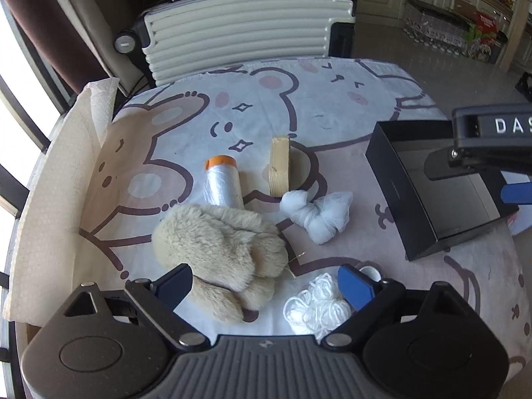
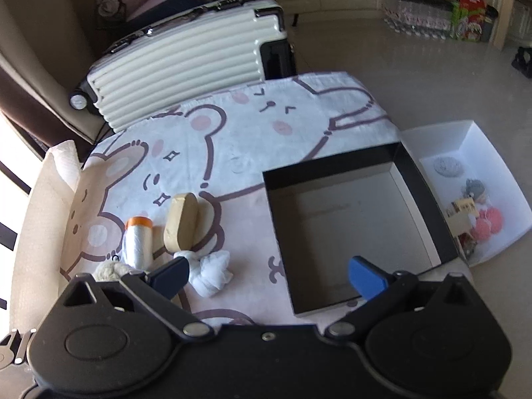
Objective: Organize objects
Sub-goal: 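Move the left tool to the white yarn ball while the right tool approaches the brown tape roll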
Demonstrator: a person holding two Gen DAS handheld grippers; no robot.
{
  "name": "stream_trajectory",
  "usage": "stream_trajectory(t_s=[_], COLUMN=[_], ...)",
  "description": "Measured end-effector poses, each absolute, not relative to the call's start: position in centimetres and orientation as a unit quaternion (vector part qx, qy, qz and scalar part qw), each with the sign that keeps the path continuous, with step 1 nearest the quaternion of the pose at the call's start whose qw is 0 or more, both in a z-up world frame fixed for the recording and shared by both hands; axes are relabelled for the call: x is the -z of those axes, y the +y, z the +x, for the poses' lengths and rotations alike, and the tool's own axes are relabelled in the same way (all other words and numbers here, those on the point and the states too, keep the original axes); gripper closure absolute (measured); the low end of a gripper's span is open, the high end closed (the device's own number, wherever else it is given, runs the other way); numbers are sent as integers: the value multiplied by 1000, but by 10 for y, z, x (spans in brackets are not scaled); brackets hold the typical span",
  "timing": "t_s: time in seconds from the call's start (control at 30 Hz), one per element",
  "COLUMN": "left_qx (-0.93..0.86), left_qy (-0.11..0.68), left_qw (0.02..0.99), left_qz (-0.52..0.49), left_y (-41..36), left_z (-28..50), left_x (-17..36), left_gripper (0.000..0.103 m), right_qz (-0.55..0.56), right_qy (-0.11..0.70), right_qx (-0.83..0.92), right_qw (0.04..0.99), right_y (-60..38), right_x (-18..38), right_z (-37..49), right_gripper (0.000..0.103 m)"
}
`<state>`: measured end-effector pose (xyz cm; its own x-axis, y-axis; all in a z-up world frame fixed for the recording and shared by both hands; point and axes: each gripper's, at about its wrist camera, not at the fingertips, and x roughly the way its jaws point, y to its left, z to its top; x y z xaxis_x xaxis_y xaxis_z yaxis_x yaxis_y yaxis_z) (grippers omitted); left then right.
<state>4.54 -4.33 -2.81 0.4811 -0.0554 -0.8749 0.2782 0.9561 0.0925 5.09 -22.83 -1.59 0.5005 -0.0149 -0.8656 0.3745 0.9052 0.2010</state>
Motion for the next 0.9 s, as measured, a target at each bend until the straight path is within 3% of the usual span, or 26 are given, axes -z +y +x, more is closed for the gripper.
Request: stream_trajectory(t_s=[0.23, 0.6, 0.9], left_qx=[148, 207, 209], left_qy=[539, 563, 584], left_qw=[818, 787, 767], left_qz=[137, 141, 167], left_y=[-46, -69, -84], left_z=[50, 51, 52], left_x=[62, 87, 108], left_gripper=[24, 32, 37], right_qz=[304, 318, 307], right_qy=[524, 558, 578], right_qx=[128, 124, 123], right_qw=[785, 756, 746], right_y=[-244, -240, -236], right_x=[53, 86, 102], right_z=[44, 52, 57], right_gripper=[0, 21, 29])
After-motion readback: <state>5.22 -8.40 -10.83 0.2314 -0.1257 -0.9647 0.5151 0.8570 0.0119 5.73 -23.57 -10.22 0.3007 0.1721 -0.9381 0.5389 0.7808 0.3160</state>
